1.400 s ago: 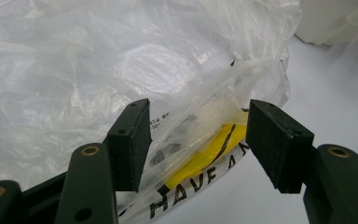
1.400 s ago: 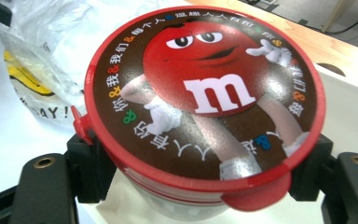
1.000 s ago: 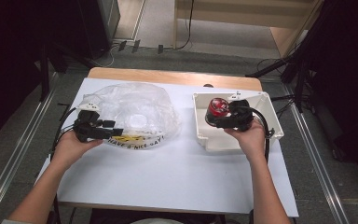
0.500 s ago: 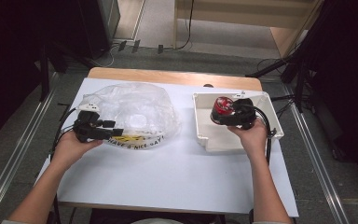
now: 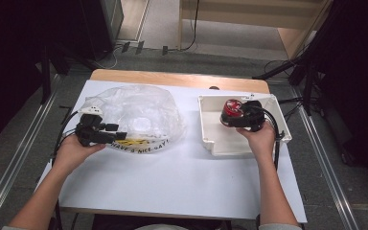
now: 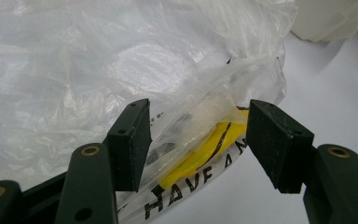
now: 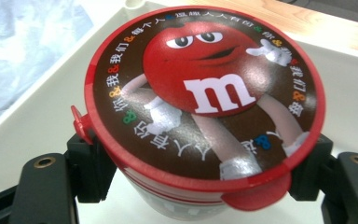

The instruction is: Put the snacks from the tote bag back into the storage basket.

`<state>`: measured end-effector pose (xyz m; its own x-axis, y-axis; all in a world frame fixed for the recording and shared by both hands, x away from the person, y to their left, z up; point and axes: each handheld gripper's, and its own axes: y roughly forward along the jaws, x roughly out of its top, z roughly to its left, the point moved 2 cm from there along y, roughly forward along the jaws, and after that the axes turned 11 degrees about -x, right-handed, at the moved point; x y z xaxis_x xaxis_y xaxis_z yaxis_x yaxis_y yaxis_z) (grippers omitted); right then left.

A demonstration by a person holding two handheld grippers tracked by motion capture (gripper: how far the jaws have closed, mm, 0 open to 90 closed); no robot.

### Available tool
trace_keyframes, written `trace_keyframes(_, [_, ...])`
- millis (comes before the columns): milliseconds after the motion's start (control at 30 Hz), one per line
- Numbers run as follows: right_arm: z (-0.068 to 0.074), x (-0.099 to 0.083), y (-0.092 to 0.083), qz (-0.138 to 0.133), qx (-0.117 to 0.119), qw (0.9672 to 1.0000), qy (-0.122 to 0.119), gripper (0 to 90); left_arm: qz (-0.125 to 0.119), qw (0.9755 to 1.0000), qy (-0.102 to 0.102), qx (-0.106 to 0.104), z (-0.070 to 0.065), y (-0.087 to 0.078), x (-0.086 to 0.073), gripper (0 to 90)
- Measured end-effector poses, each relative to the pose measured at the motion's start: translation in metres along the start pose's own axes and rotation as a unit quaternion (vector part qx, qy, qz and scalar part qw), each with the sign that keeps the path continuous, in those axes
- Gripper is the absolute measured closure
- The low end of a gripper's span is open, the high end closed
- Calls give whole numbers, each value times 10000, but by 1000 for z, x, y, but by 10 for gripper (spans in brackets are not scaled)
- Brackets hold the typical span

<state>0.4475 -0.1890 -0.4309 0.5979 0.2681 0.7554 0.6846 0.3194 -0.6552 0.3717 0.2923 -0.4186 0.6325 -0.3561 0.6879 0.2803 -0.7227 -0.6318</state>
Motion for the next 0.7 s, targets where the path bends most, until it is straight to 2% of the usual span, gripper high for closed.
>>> trace_keyframes(467, [-11, -6, 14, 80, -162, 9998, 71, 266, 1, 10000, 17, -2, -1, 1, -1, 412])
trace_keyframes(567, [-13, -8, 18, 130, -172, 9996, 159, 266, 8, 10000, 10, -1, -1, 1, -1, 412])
trace_keyframes(700, [-14, -11, 24, 214, -156, 9996, 78, 266, 30, 10000, 6, -17, 0, 2, -1, 411])
